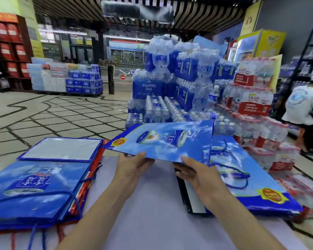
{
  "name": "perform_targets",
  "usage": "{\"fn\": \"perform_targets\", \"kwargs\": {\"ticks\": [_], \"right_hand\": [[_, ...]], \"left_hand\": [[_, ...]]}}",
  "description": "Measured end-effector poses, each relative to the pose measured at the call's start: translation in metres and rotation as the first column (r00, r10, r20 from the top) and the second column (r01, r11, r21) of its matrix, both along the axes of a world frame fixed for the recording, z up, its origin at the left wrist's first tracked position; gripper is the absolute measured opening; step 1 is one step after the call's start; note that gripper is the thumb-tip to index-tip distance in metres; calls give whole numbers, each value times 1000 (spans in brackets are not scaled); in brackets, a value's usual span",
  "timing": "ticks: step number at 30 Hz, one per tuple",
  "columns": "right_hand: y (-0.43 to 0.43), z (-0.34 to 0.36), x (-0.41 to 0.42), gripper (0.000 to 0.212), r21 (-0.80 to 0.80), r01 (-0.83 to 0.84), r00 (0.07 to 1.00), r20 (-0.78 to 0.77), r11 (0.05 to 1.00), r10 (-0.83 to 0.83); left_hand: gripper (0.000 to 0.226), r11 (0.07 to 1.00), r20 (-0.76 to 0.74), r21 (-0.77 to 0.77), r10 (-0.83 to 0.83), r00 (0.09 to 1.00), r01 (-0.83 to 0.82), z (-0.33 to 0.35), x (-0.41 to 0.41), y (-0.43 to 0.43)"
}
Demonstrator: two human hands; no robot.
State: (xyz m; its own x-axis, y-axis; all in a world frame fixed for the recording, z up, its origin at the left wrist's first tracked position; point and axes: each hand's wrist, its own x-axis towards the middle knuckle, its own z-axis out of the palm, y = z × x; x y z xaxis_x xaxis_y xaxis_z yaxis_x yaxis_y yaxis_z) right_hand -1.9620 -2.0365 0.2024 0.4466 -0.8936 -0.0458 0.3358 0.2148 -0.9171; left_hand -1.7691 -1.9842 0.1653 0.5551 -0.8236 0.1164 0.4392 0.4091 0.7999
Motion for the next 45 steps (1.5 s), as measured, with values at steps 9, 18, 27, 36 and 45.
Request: {"fn": "perform_targets", "kwargs": {"ticks": [9,18,27,36,45], "right_hand": [[-9,30,-13,25,58,120,988,-100,991,-114],[-16,19,-1,27,-80,171,957,-224,982,-185],[-15,24,6,16,-320,289,843,-360,902,-398],[-3,2,17,23,-476,-424,361,-869,770,-339],[23,-31,54,27,-514,-590,278,-853,623,-441]], "left_hand": [[31,952,-3,255,177,984,-170,0,31,14],[20,957,54,289,26,998,-40,7,25,20],[43,828,270,542,-11,963,-143,-1,37,25],[18,596,816,550,-233,529,-585,-6,53,37],[31,375,827,341,-555,86,-862,-16,43,44]]}}
